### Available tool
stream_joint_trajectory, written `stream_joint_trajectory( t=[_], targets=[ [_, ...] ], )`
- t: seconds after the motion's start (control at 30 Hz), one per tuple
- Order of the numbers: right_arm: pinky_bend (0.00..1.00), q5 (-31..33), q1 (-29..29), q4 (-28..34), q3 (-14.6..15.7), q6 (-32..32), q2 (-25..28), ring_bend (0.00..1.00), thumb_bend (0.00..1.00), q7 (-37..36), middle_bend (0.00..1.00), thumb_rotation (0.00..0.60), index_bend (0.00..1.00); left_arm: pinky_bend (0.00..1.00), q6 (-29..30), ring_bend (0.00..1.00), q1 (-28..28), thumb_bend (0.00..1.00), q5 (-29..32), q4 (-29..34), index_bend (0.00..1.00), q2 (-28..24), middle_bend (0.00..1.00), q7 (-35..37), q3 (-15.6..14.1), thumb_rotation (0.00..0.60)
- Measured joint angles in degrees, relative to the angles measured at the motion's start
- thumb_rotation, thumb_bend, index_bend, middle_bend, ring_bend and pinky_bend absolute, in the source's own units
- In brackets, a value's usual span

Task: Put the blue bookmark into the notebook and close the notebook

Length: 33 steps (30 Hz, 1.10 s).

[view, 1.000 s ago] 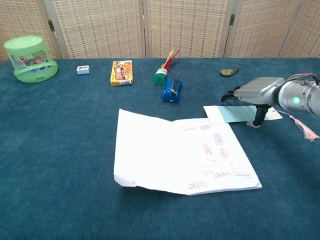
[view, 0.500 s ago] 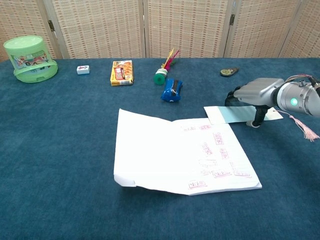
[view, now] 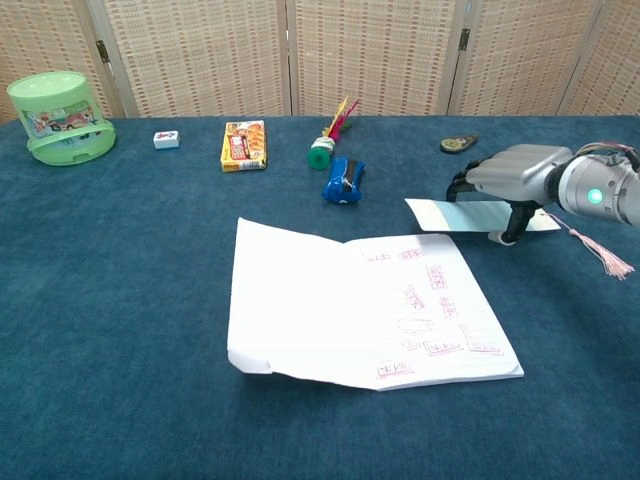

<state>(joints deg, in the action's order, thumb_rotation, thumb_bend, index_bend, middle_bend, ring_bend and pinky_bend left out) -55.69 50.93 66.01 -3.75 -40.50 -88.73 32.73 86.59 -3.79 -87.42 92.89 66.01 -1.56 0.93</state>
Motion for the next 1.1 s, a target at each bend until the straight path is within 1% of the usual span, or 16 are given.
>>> stream_joint_trajectory(
  t=[0.17,0.27,0.4,0.57,0.6,0.7,0.87,0.93,1.03,1.1],
  targets=[
    [0.10,-6.73,-0.37,3.62,0.03,-2.70,2.73,0.00,0.34,-2.80,0.11,0.600,0.25,0.18,0.03,0.16,-0.05,0.39,-0.25,0.05,0.17,0.09,0.15,-0.08,0.01,0.600],
    [0.10,-12.11,-0.32,5.51,0.23,-4.51,4.43,0.00,0.32,-4.75,0.12,0.600,0.26,0.18,0.00,0.16,-0.06,0.39,-0.28,0.08,0.17,0.14,0.16,-0.12,0.00,0.600],
    [0.10,-21.37,0.23,7.16,0.86,-7.37,6.43,0.00,0.31,-8.83,0.12,0.600,0.27,0.18,0.06,0.16,0.06,0.39,-0.16,0.04,0.17,0.17,0.15,-0.11,0.00,0.600],
    [0.09,-33.02,2.04,6.90,2.21,-10.70,8.13,0.00,0.31,-14.39,0.12,0.600,0.27,0.18,0.24,0.16,0.31,0.39,-0.08,0.07,0.17,0.08,0.16,-0.20,-0.10,0.600],
    [0.09,-35.58,2.72,6.37,2.51,-11.47,8.40,0.00,0.31,-16.19,0.12,0.600,0.27,0.18,0.28,0.16,0.35,0.39,-0.04,0.10,0.17,0.08,0.16,-0.20,-0.08,0.600],
    [0.09,-39.89,4.60,3.93,2.99,-13.14,8.64,0.00,0.31,-20.90,0.12,0.600,0.27,0.18,0.36,0.16,0.42,0.39,0.02,0.16,0.17,0.04,0.16,-0.28,-0.04,0.600],
    [0.09,-45.28,7.44,-1.52,3.59,-16.06,7.59,0.00,0.31,-27.34,0.13,0.600,0.28,0.18,0.33,0.16,0.54,0.39,0.19,0.22,0.17,-0.11,0.16,-0.46,-0.05,0.600],
    [0.09,-47.61,8.53,-3.61,4.27,-16.97,6.77,0.00,0.30,-29.19,0.13,0.600,0.28,0.18,0.32,0.16,0.58,0.39,0.22,0.27,0.17,-0.15,0.15,-0.57,-0.07,0.600],
    [0.08,-51.18,9.88,-6.42,5.93,-18.17,5.48,0.00,0.30,-30.83,0.13,0.600,0.28,0.18,0.22,0.16,0.67,0.39,0.39,0.35,0.17,-0.18,0.16,-0.67,-0.13,0.600],
    [0.08,-53.73,10.65,-8.51,7.68,-19.03,4.34,0.00,0.29,-32.33,0.13,0.600,0.28,0.18,0.16,0.16,0.72,0.39,0.44,0.36,0.17,-0.20,0.16,-0.75,-0.17,0.600]
  ],
)
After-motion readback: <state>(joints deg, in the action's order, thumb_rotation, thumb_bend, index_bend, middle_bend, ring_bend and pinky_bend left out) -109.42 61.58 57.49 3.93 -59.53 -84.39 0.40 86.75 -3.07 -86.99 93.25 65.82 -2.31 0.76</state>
